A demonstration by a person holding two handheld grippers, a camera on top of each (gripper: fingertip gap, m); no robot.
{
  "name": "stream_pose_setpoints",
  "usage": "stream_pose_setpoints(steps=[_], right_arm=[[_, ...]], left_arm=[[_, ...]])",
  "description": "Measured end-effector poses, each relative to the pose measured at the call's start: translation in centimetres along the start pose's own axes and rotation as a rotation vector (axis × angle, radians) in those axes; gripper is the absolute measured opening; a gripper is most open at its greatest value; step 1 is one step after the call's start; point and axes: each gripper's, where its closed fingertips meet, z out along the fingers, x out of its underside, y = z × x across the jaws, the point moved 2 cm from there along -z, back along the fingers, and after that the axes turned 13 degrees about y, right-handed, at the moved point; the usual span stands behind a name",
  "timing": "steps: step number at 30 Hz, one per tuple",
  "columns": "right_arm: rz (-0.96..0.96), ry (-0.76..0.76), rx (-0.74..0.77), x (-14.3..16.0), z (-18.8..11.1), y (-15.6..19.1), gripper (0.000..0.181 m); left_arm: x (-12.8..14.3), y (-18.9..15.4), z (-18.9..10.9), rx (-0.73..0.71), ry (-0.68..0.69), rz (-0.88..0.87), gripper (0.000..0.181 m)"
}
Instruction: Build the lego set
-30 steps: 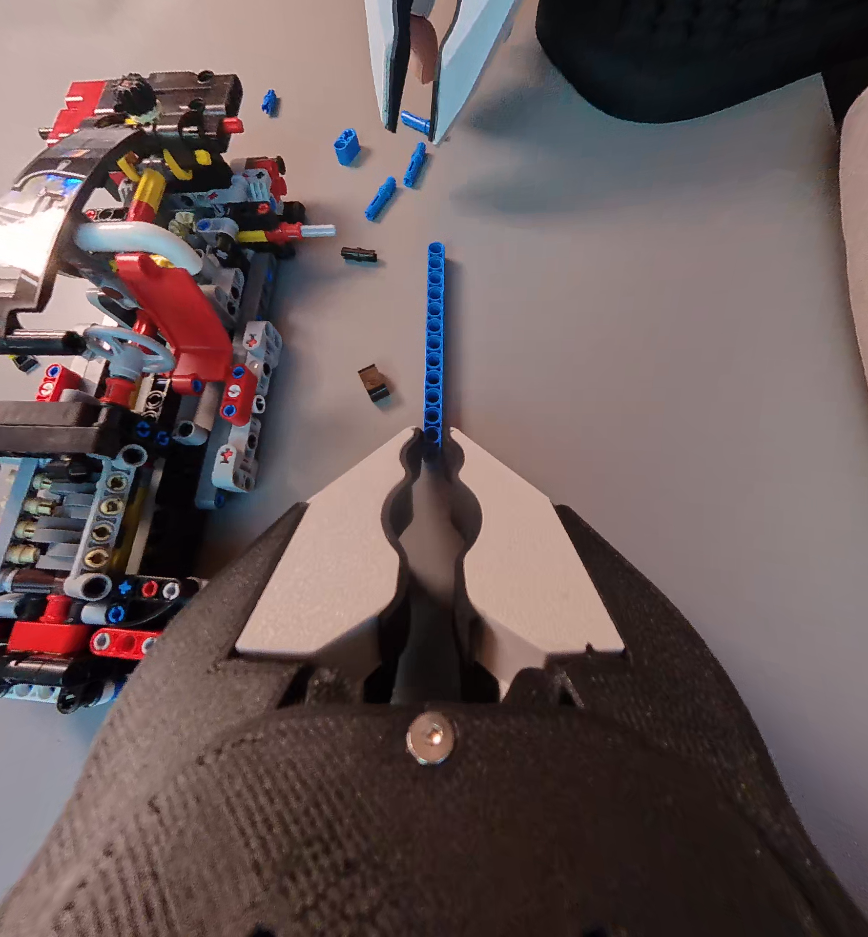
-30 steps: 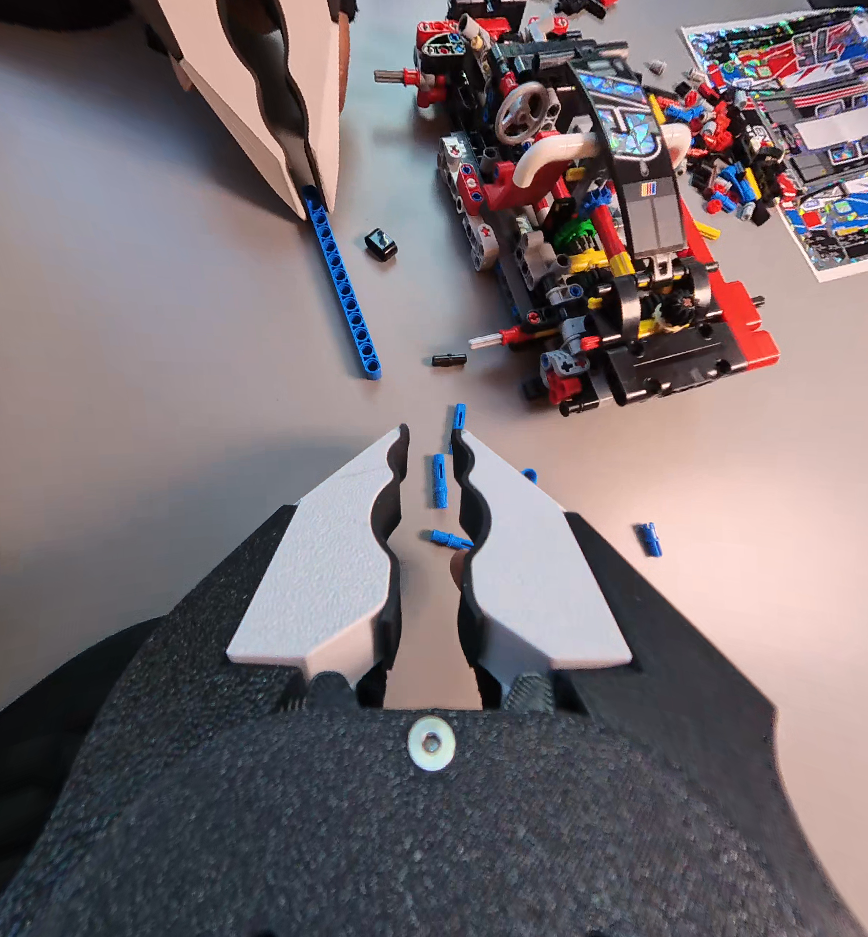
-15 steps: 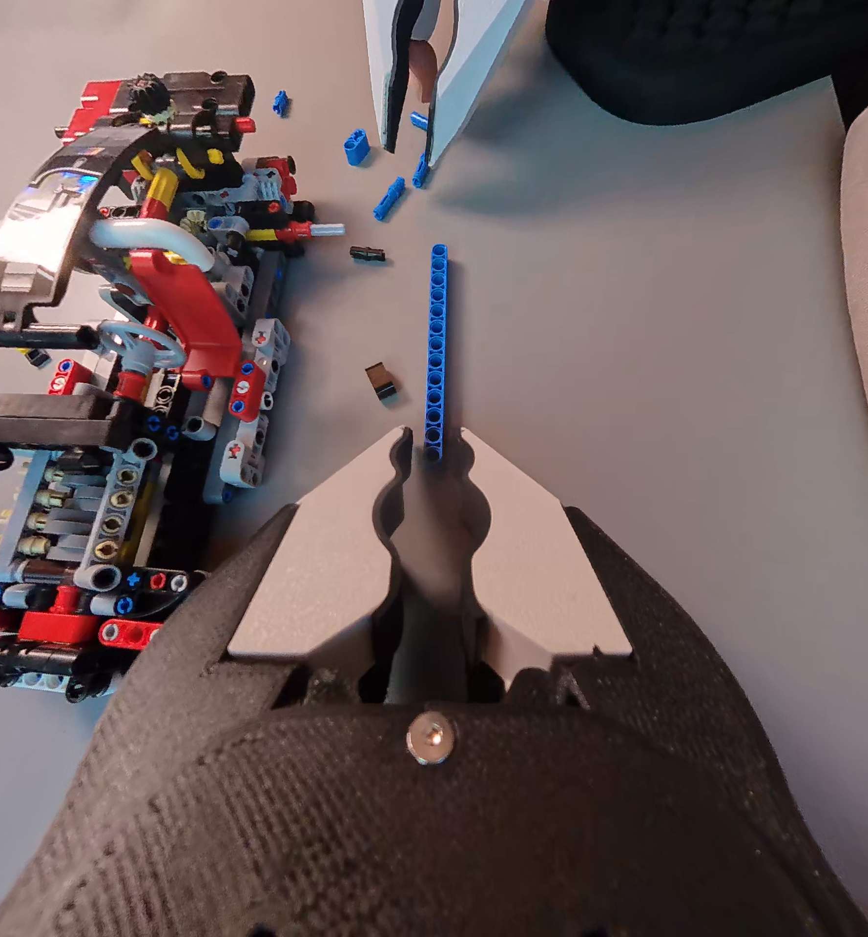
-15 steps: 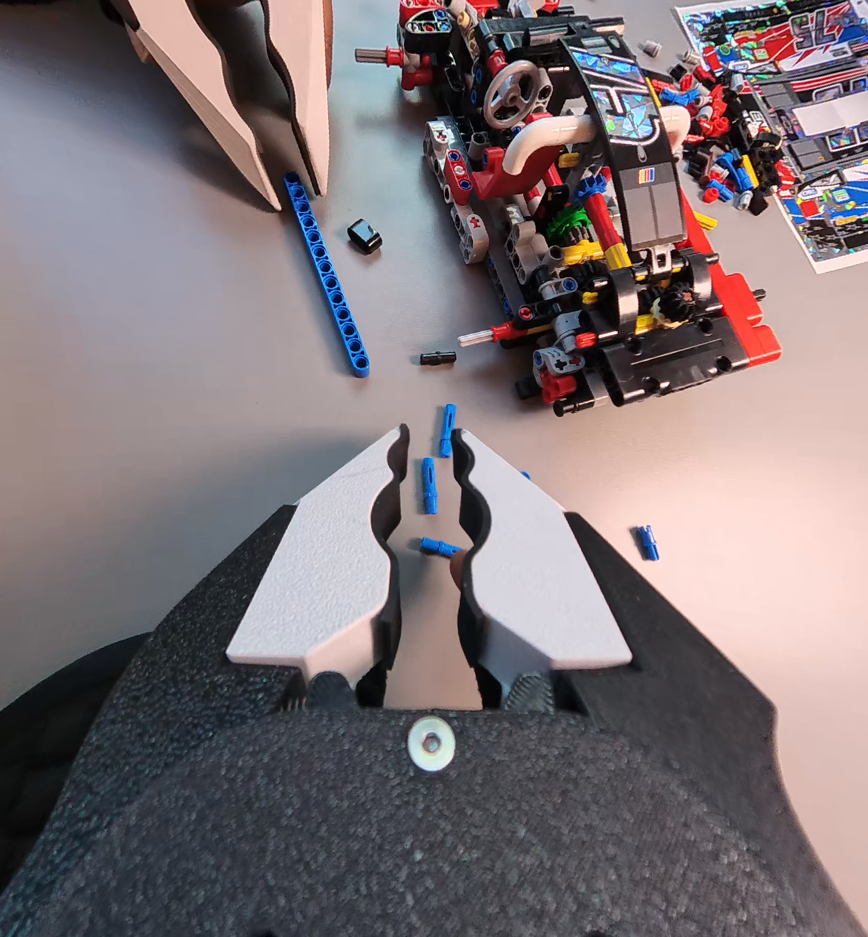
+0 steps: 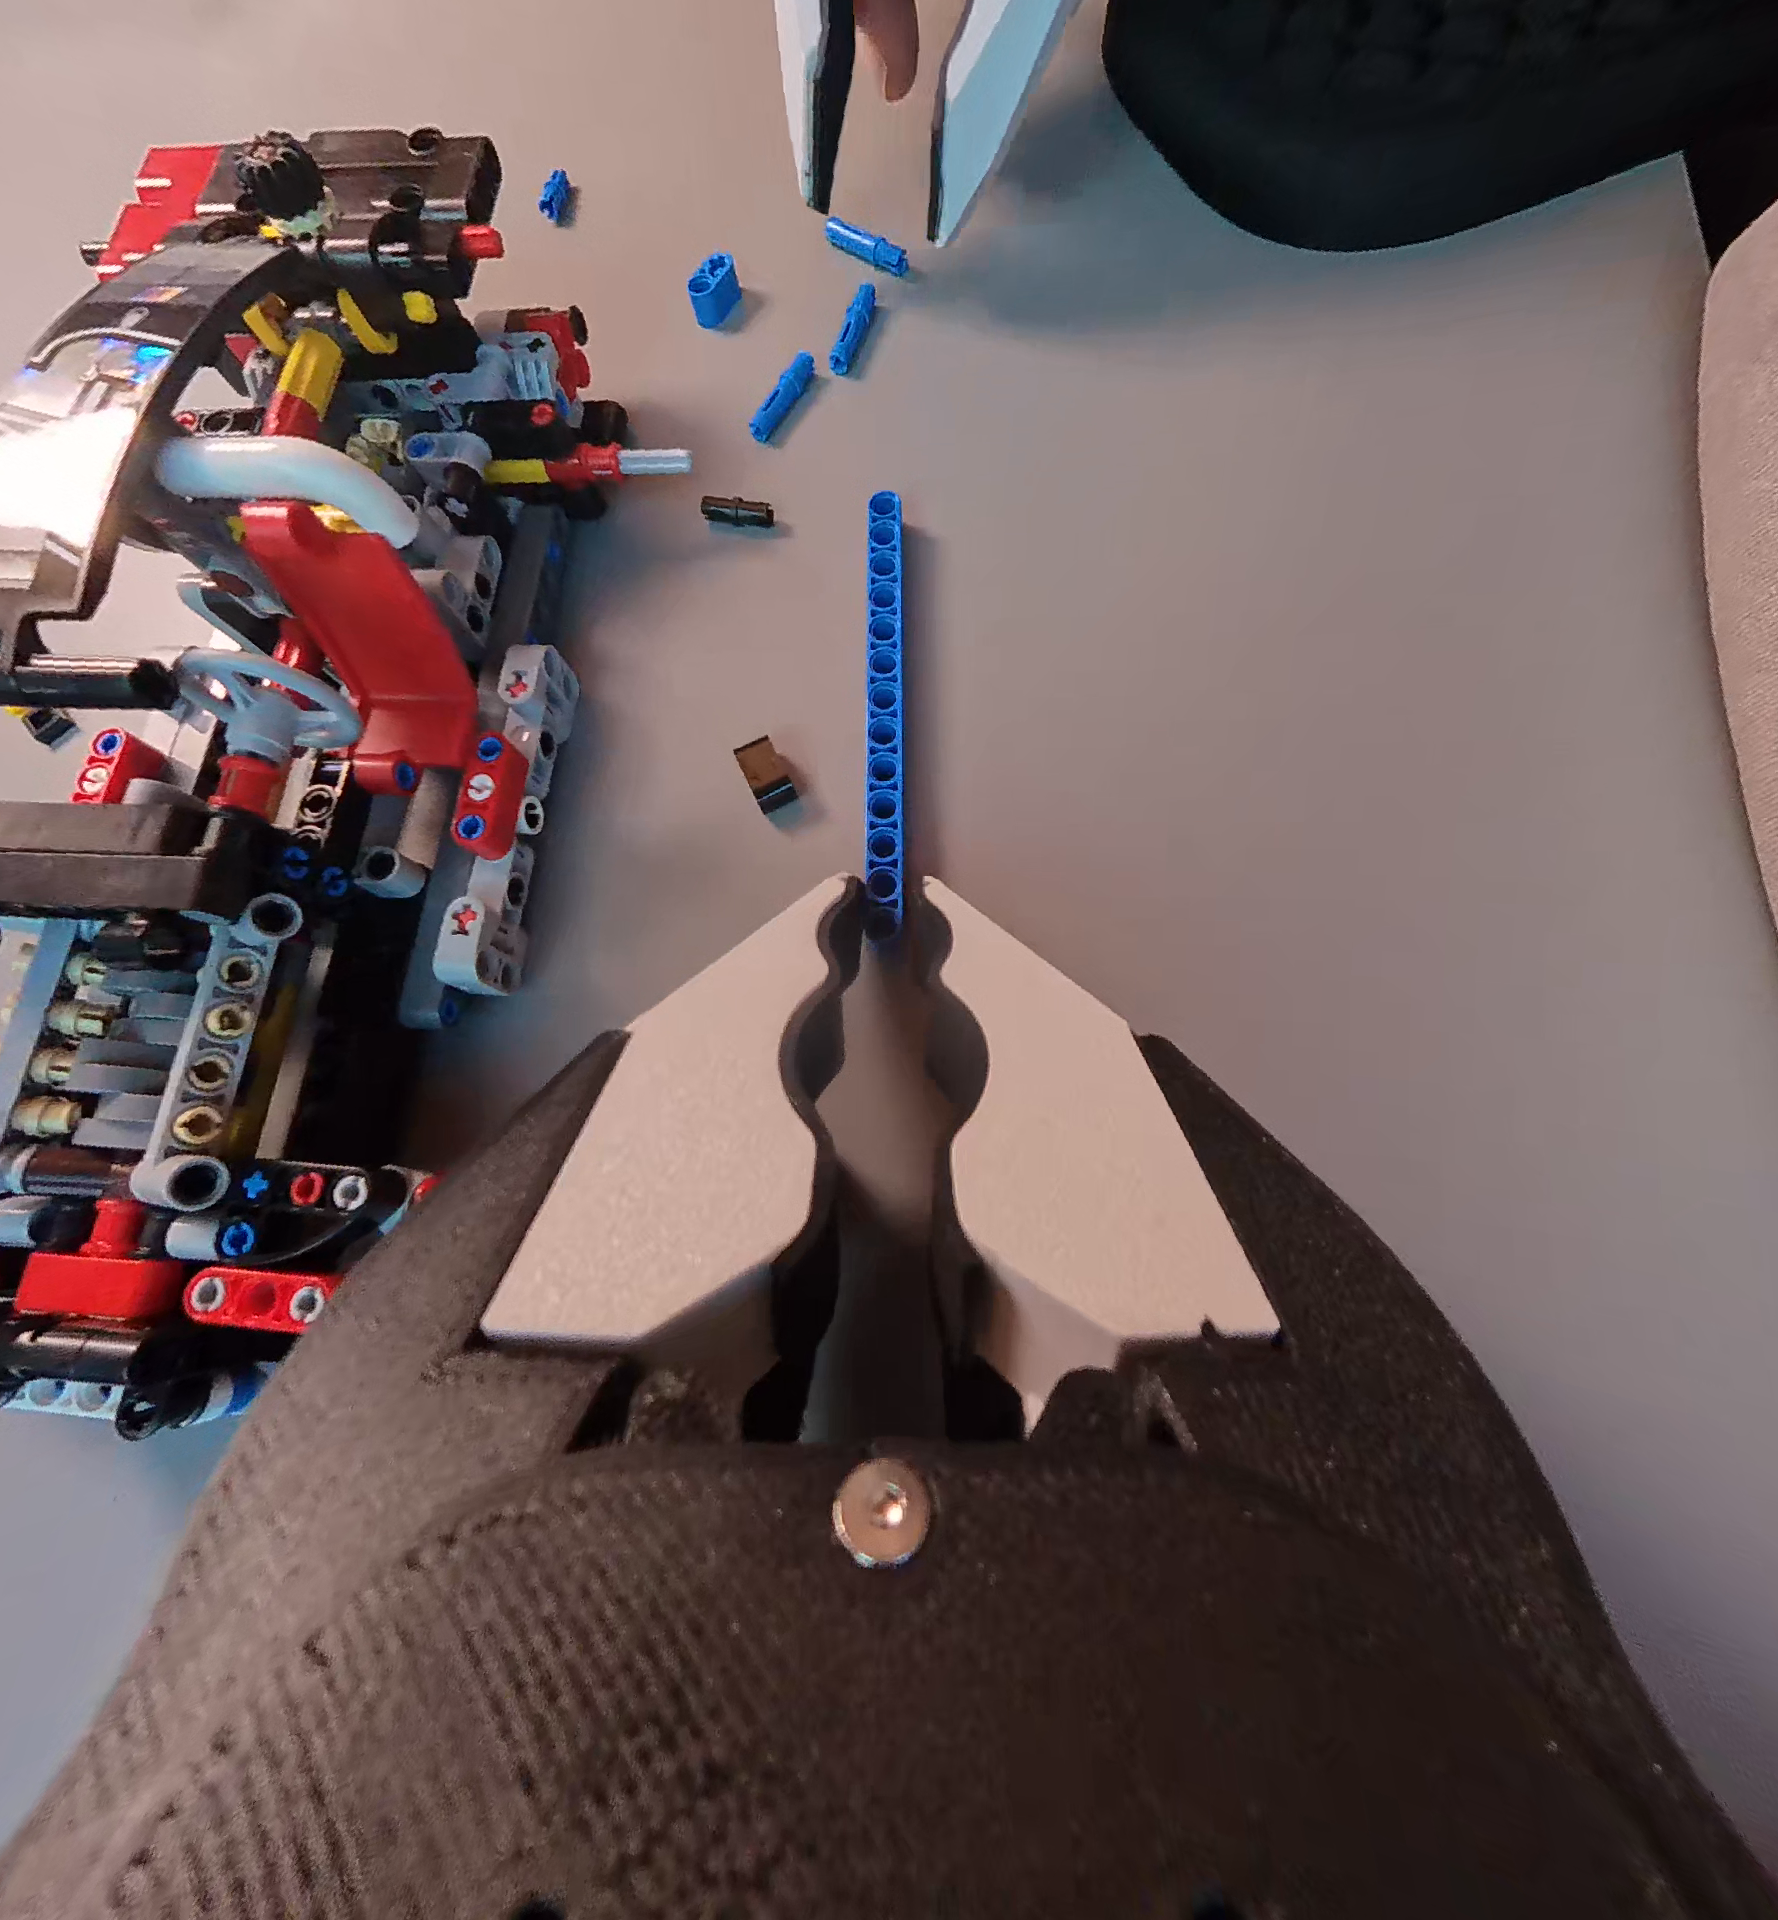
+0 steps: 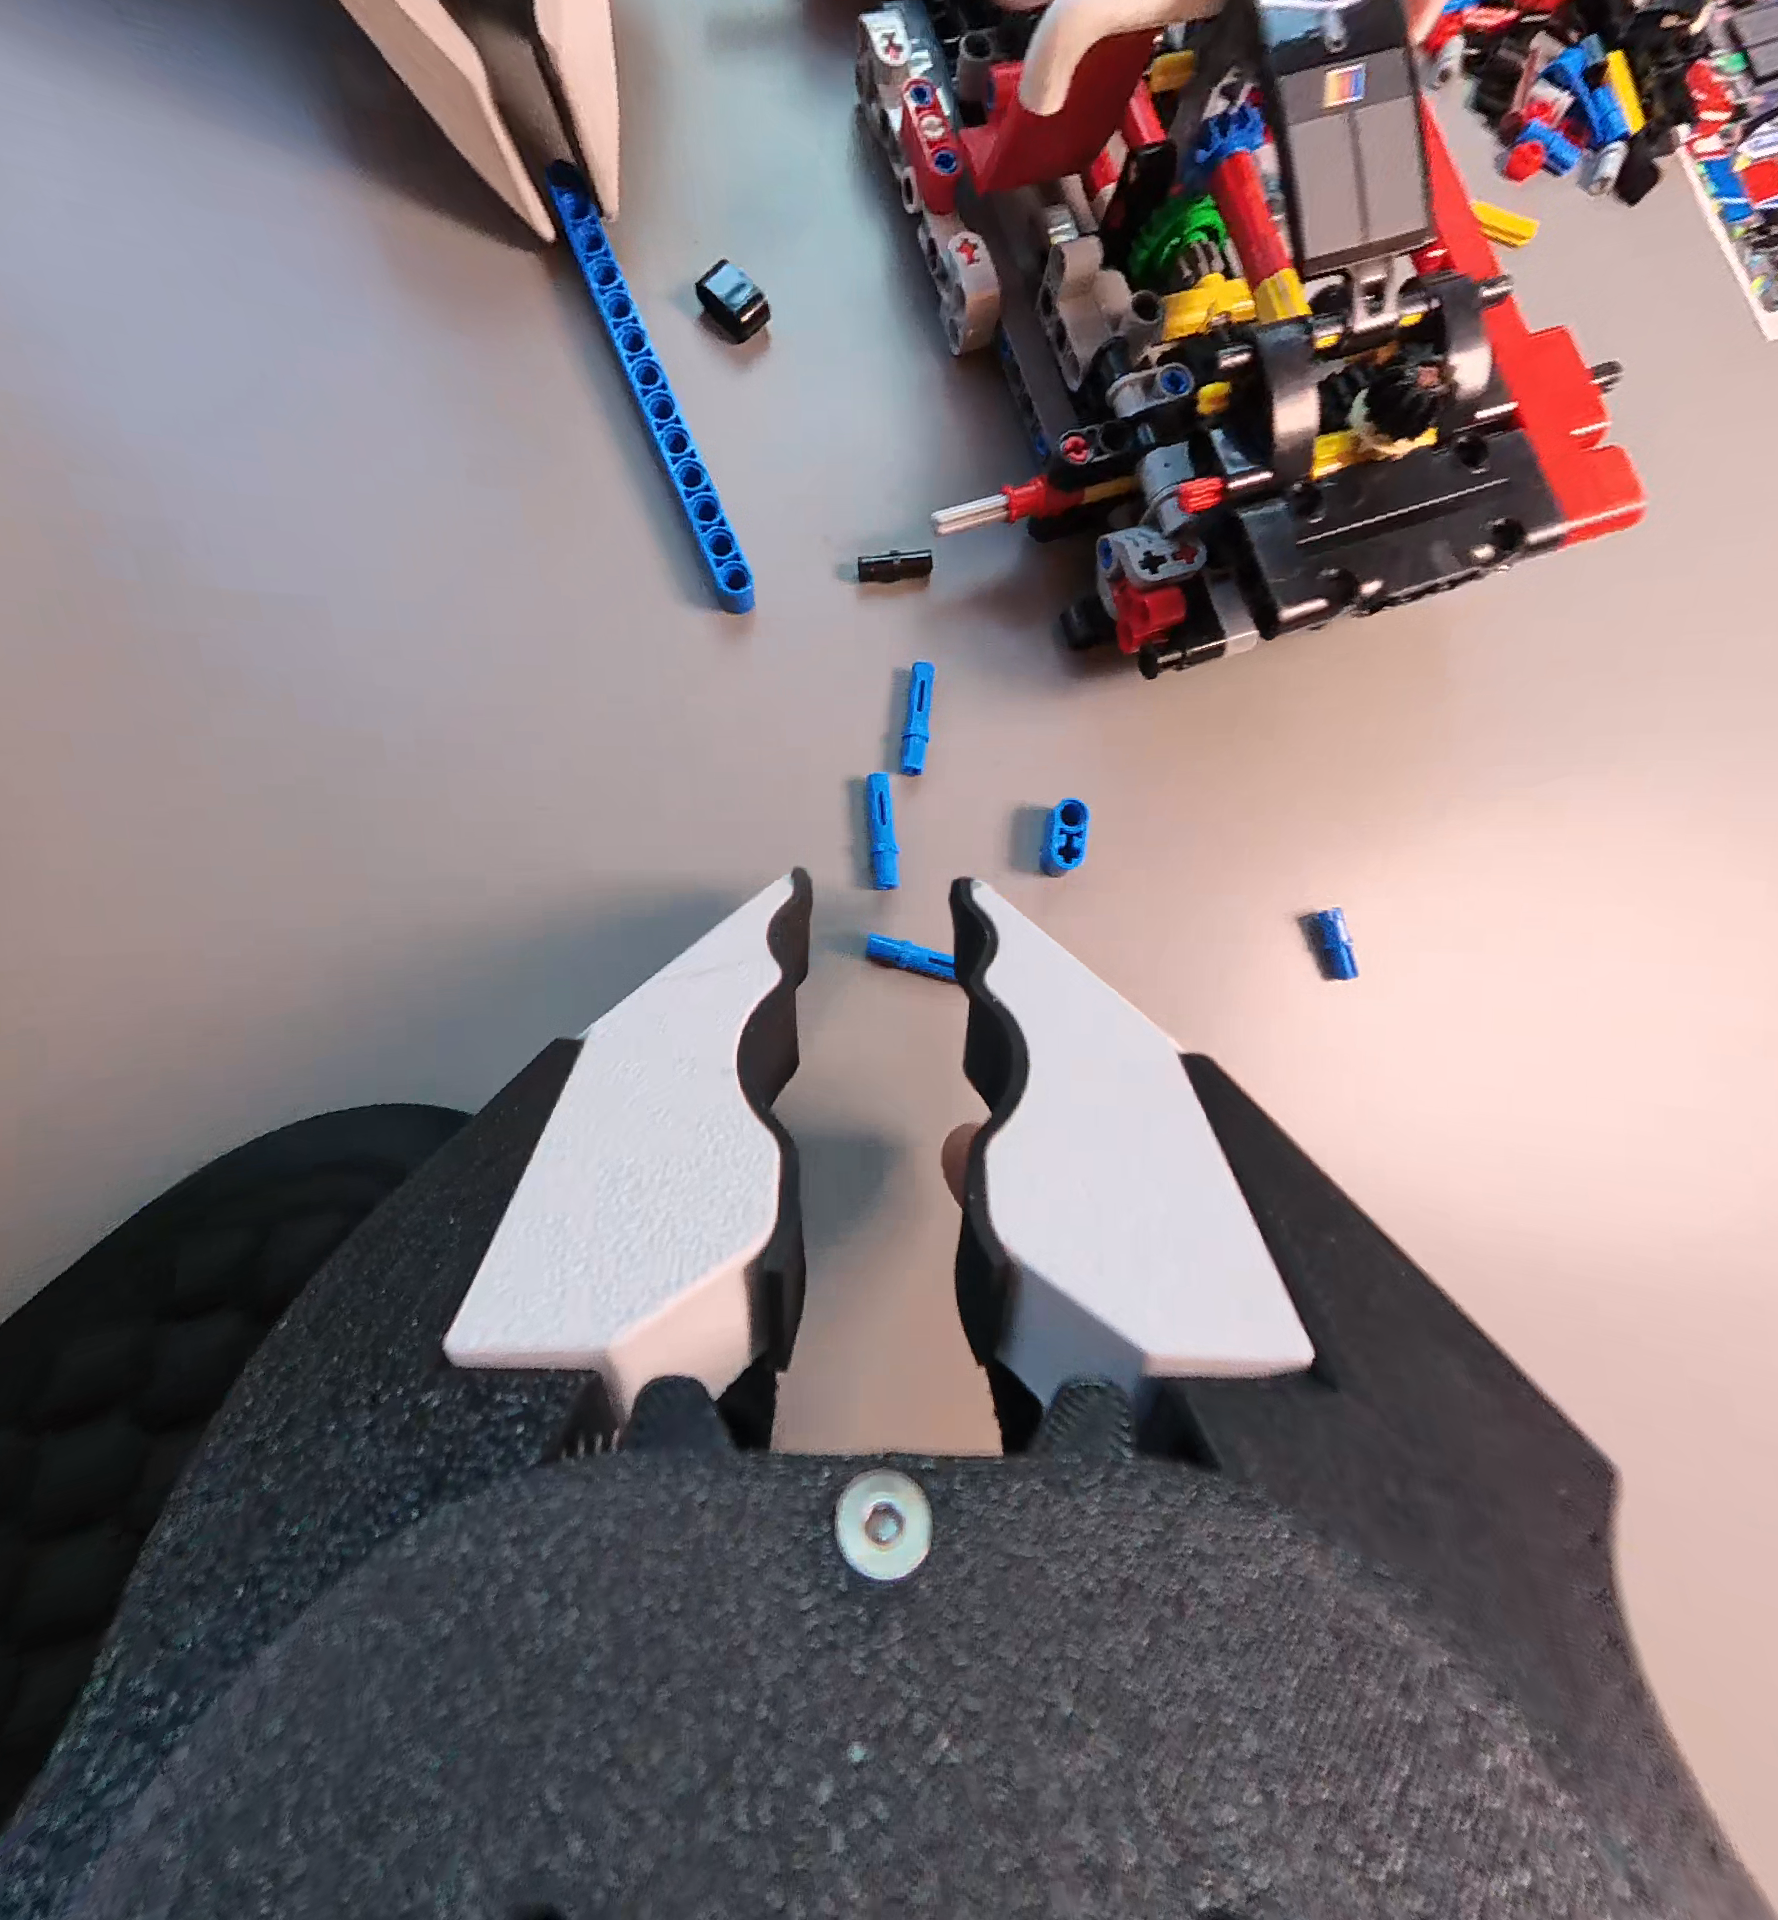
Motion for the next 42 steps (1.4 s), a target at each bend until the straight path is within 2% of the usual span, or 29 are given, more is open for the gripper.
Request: stream_pose_setpoints(steps=[5,8,11,13,18,21,24,28,36,42], right_arm=[[-0.036,0.041,-0.003,-0.3,1.2,0.3,0.018],[-0.040,0.075,-0.043,-0.6,1.7,0.6,0.002],[-0.063,0.097,-0.045,-0.7,1.7,0.7,0.001],[-0.089,0.041,-0.040,-1.8,1.5,1.0,0.002],[-0.159,-0.202,-0.063,-7.1,0.4,3.6,0.002],[-0.237,-0.232,-0.061,-9.1,1.0,5.2,0.002],[-0.288,-0.253,-0.069,-10.5,1.6,6.1,0.002],[-0.309,-0.275,-0.085,-11.4,1.7,6.6,0.002],[-0.270,-0.323,-0.106,-11.5,1.6,6.4,0.002],[-0.150,-0.508,-0.101,-13.0,-0.3,5.2,0.002]], left_arm=[[0.0,0.0,0.0,0.003,-0.004,0.001,0.006],[0.0,-0.1,0.0,0.003,-0.004,0.002,0.006],[-0.4,-0.2,-0.3,0.024,-0.035,-0.015,0.012],[-1.1,0.0,-0.9,0.048,-0.094,-0.058,0.017],[-3.3,0.2,-2.7,0.150,-0.291,-0.188,0.019],[-4.1,-0.2,-3.0,0.216,-0.352,-0.222,0.022],[-4.2,-0.9,-2.8,0.252,-0.342,-0.206,0.019],[-3.9,-1.4,-2.5,0.233,-0.303,-0.160,0.004],[-4.0,-1.1,-2.7,0.233,-0.318,-0.174,0.003],[-5.0,0.3,-4.7,0.266,-0.472,-0.271,0.003]])
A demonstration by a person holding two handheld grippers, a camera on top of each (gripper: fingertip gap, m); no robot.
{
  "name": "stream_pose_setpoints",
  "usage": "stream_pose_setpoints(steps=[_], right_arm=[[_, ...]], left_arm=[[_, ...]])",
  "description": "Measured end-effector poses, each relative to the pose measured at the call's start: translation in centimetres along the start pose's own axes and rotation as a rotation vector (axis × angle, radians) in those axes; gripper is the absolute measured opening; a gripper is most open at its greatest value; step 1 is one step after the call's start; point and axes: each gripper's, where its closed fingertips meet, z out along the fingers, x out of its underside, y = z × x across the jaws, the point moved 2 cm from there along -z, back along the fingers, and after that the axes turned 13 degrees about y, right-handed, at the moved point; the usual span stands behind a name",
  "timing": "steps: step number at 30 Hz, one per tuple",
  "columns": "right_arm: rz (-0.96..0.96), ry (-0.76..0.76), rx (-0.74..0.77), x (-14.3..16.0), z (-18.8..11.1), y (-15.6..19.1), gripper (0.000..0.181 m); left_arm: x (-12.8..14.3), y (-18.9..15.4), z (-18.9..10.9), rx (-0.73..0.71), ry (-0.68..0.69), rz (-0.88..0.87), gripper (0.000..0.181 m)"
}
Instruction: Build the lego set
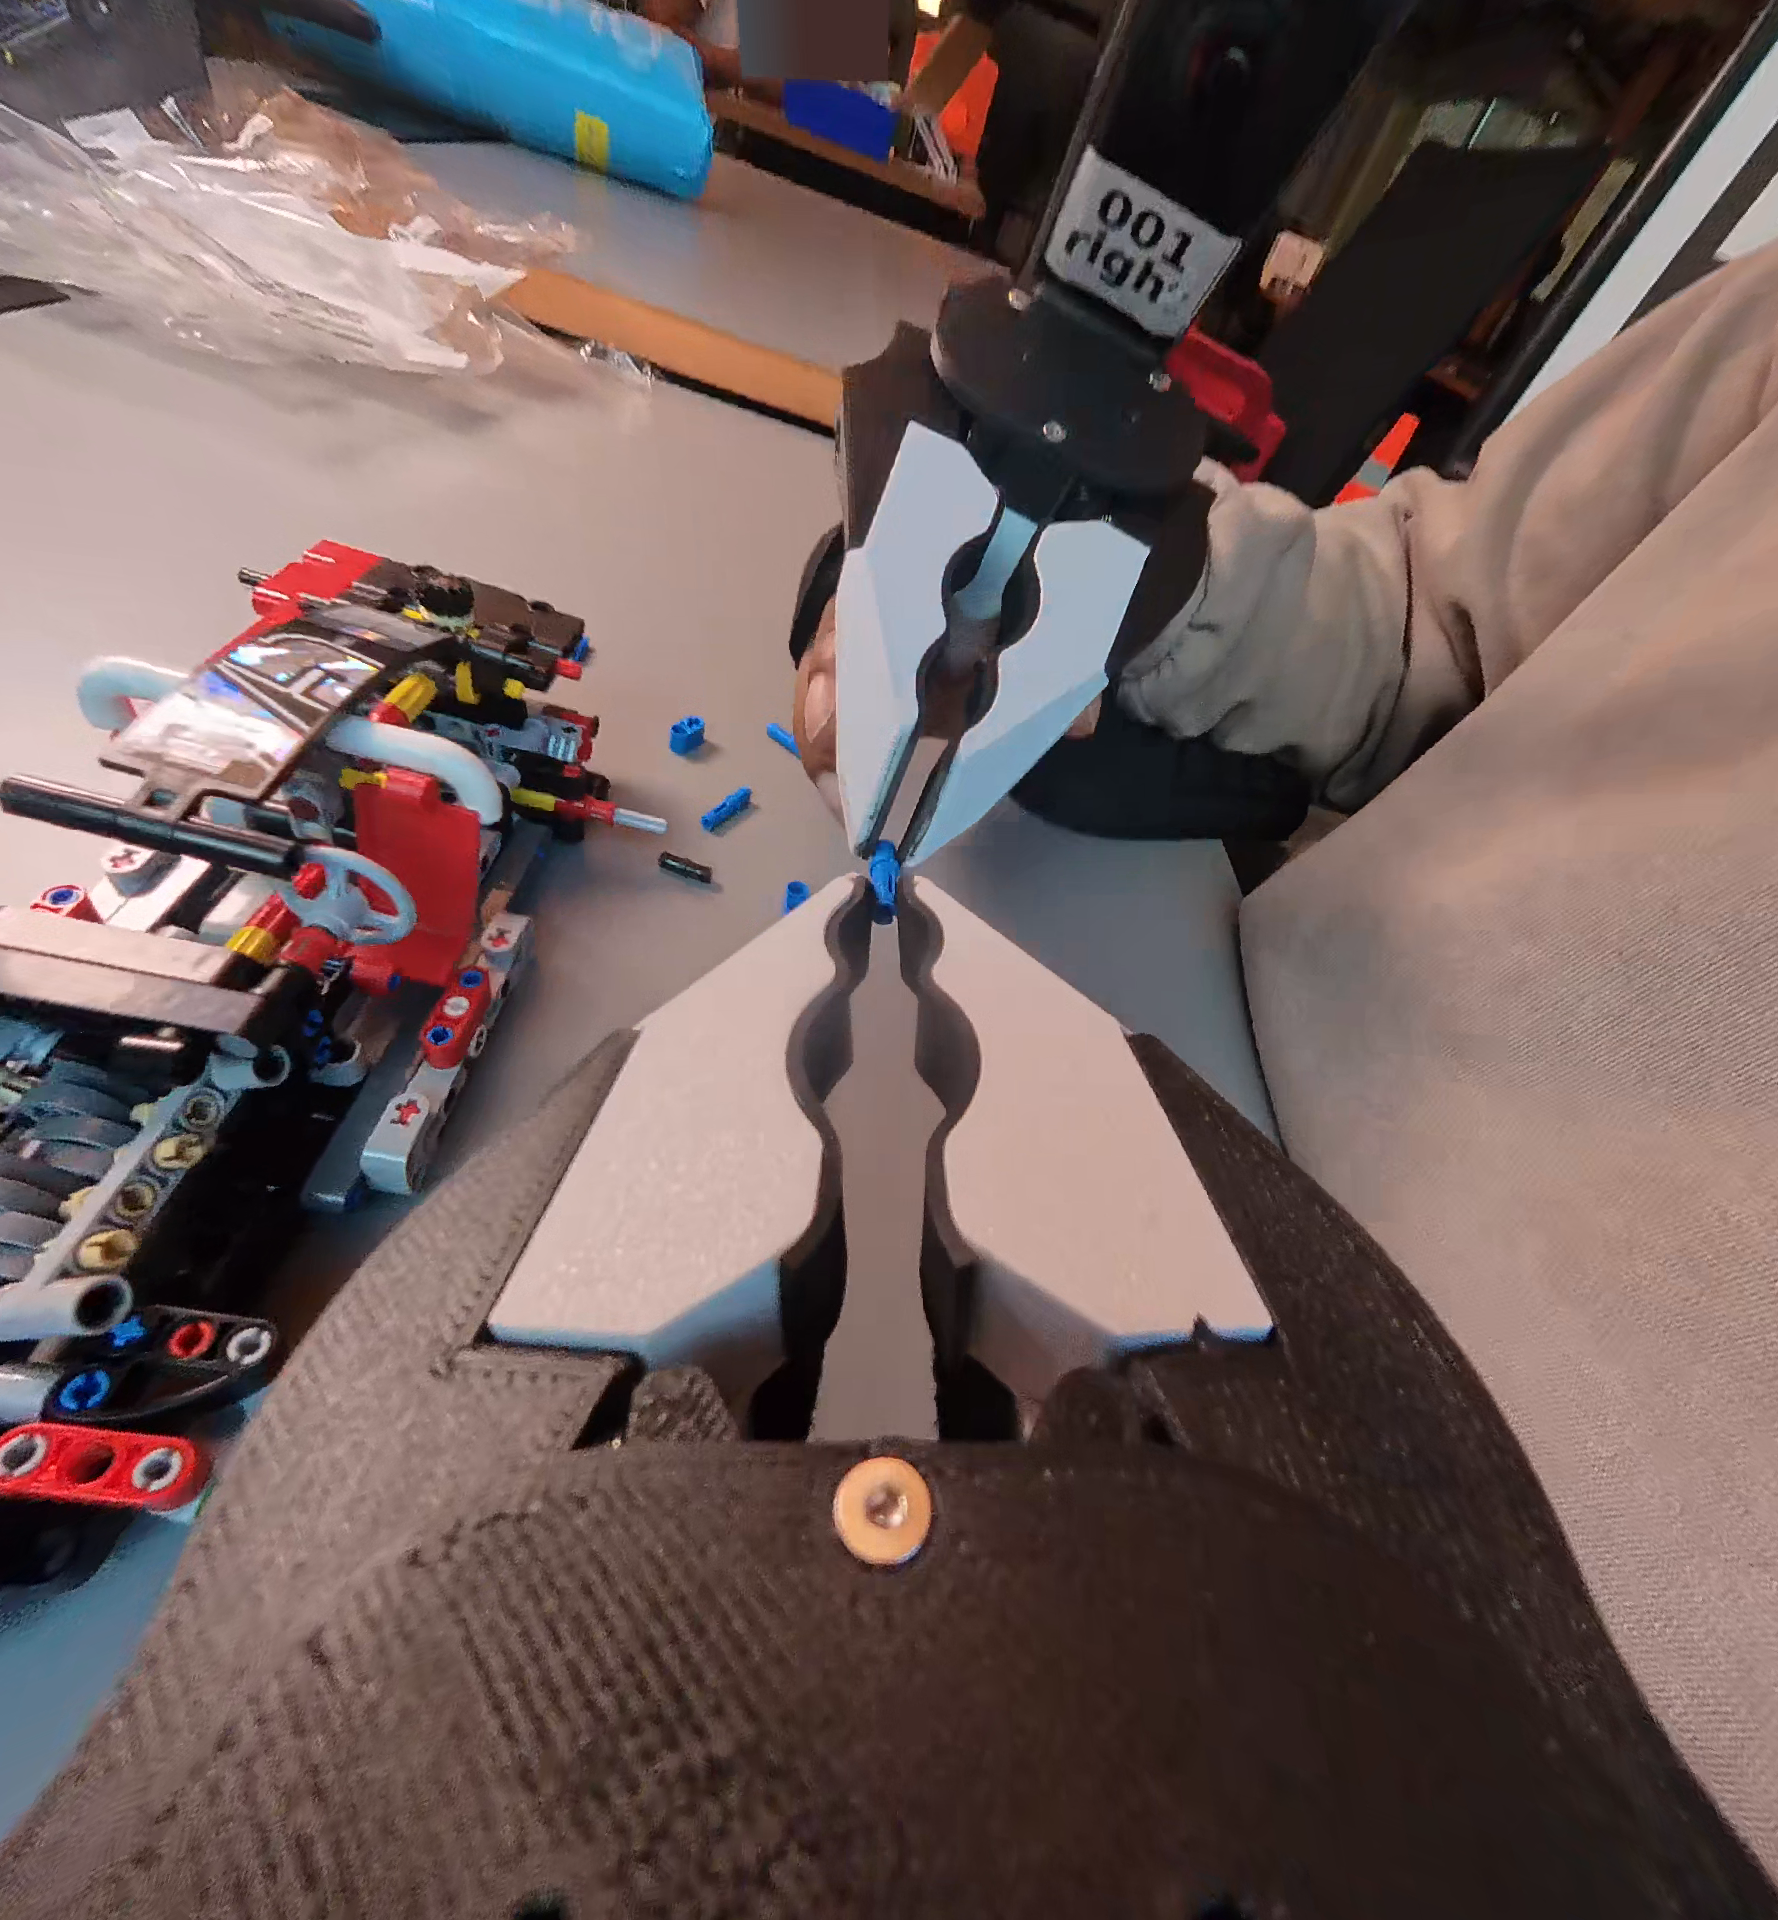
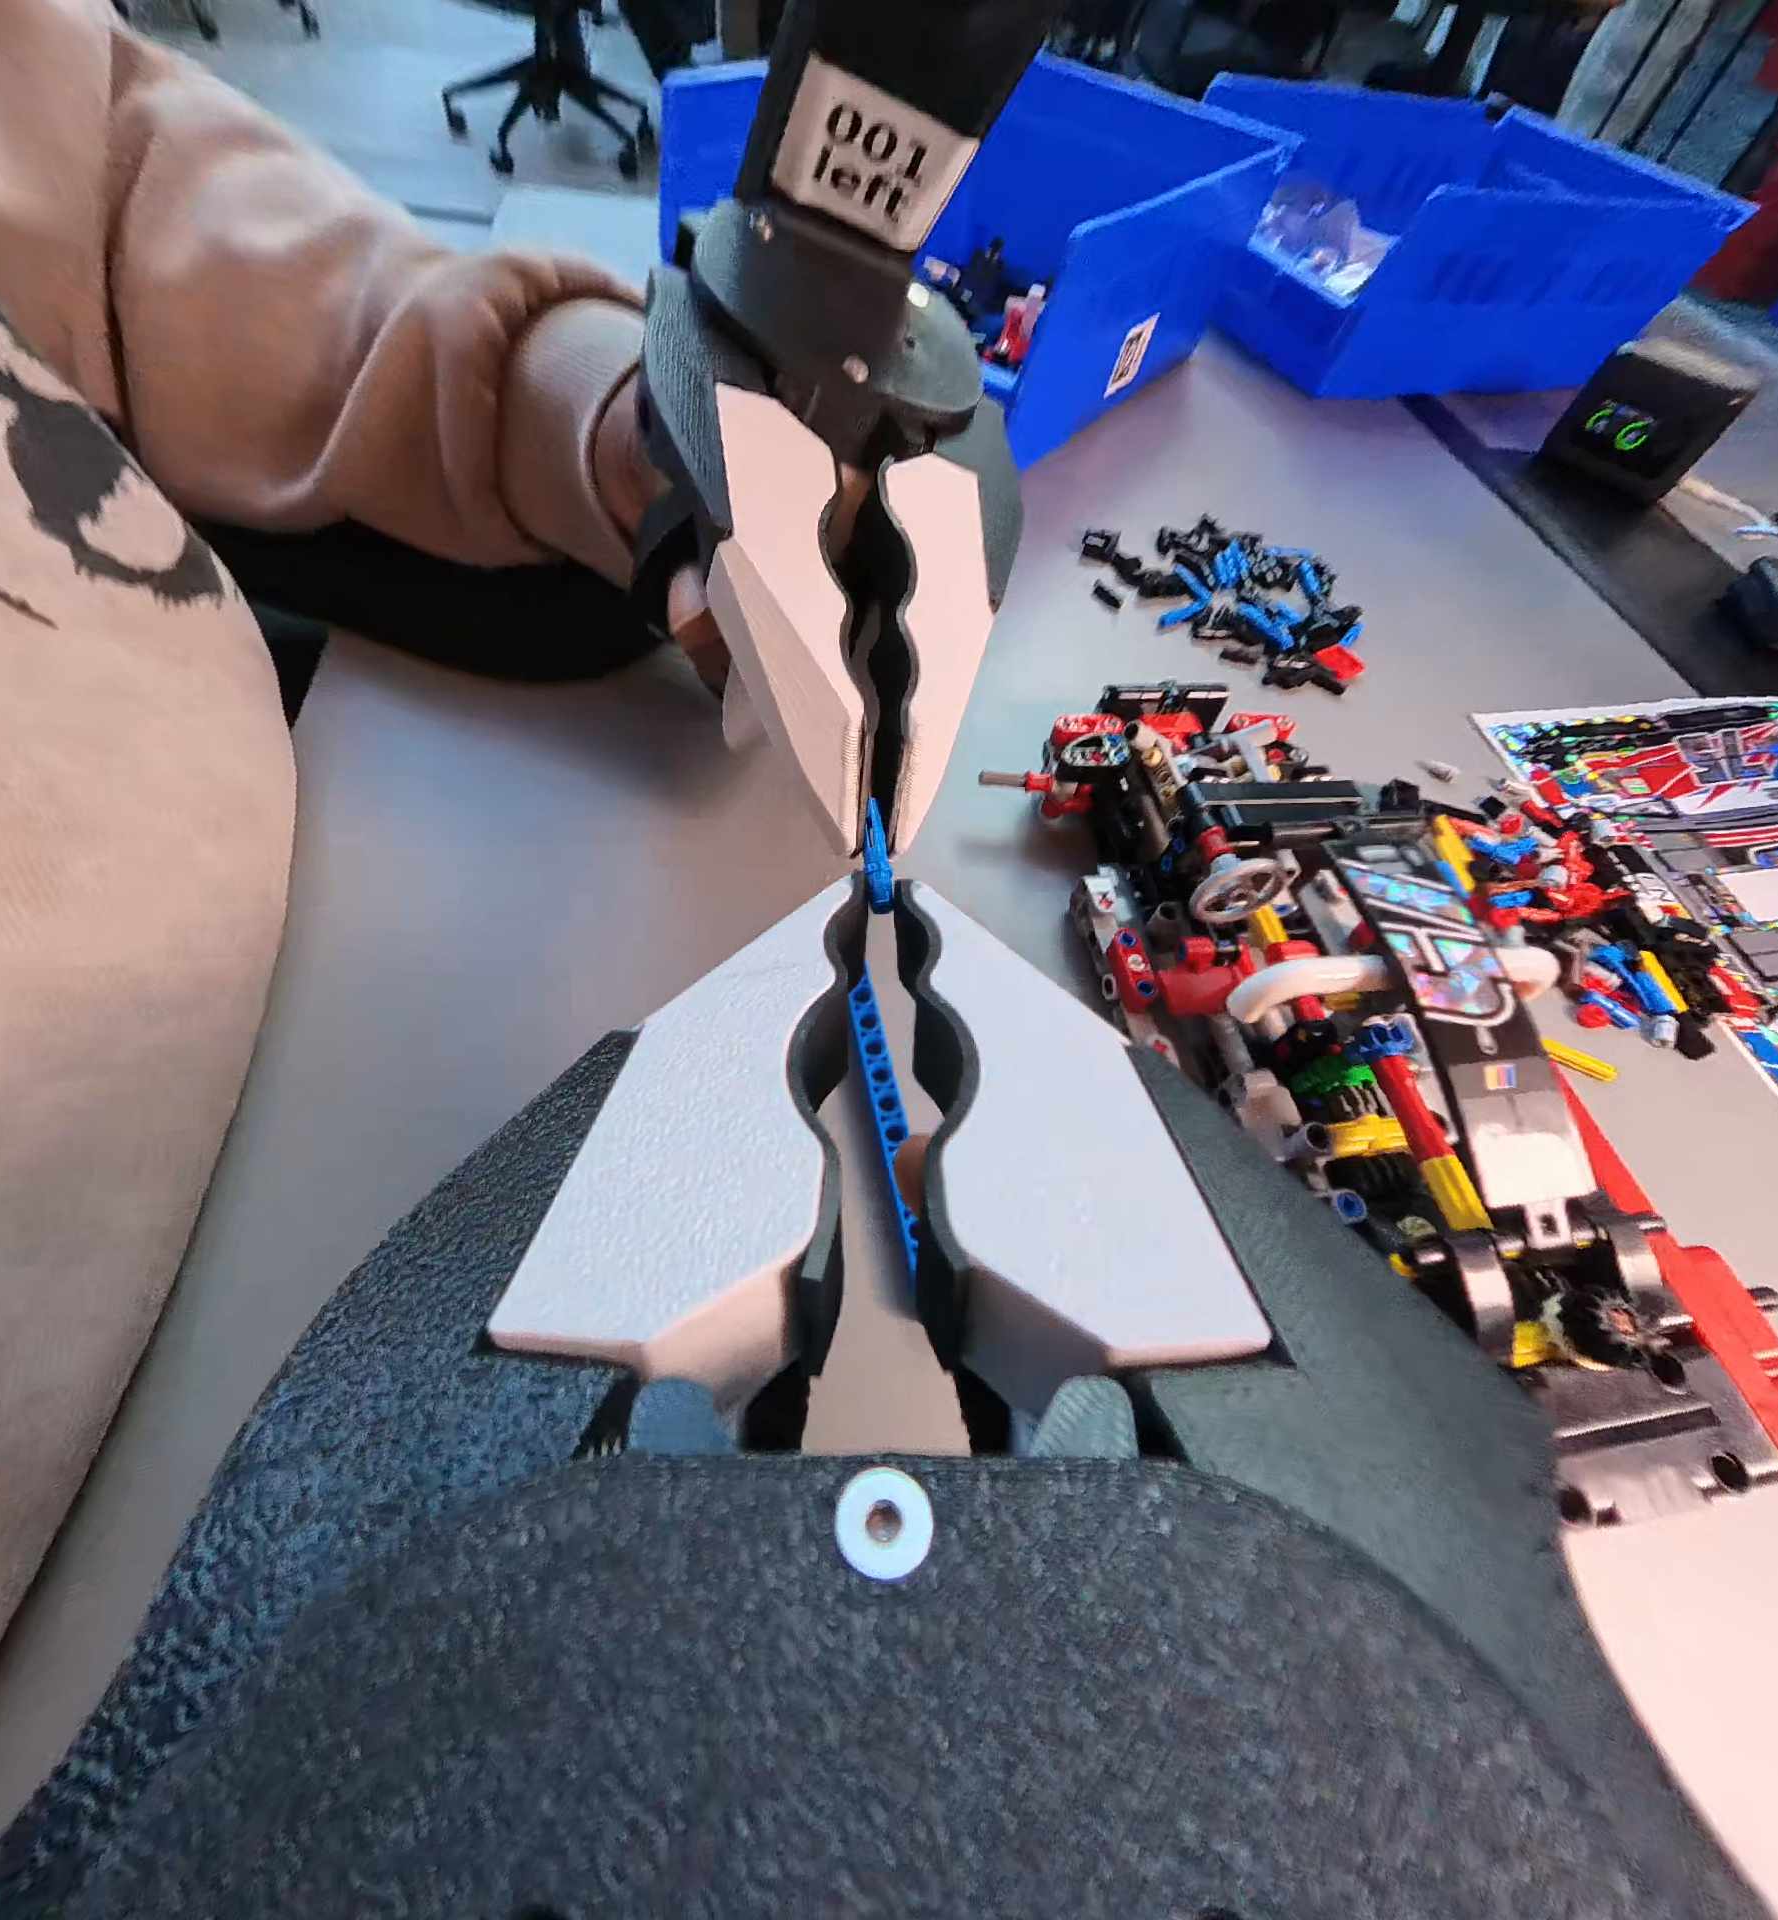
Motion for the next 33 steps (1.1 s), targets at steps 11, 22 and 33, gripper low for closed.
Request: stream_pose_setpoints(steps=[11,22,33], right_arm=[[0.055,-0.224,0.026,-2.7,-1.6,-0.5,0.009],[0.064,-0.255,0.002,-3.2,-1.3,0.0,0.004],[0.074,-0.263,-0.012,-3.3,-1.2,0.3,0.003]], left_arm=[[-2.3,-0.4,-2.0,0.141,-0.208,-0.108,0.002],[-2.4,-0.9,-2.0,0.184,-0.216,-0.105,0.002],[-2.4,-1.1,-1.9,0.197,-0.210,-0.104,0.002]])
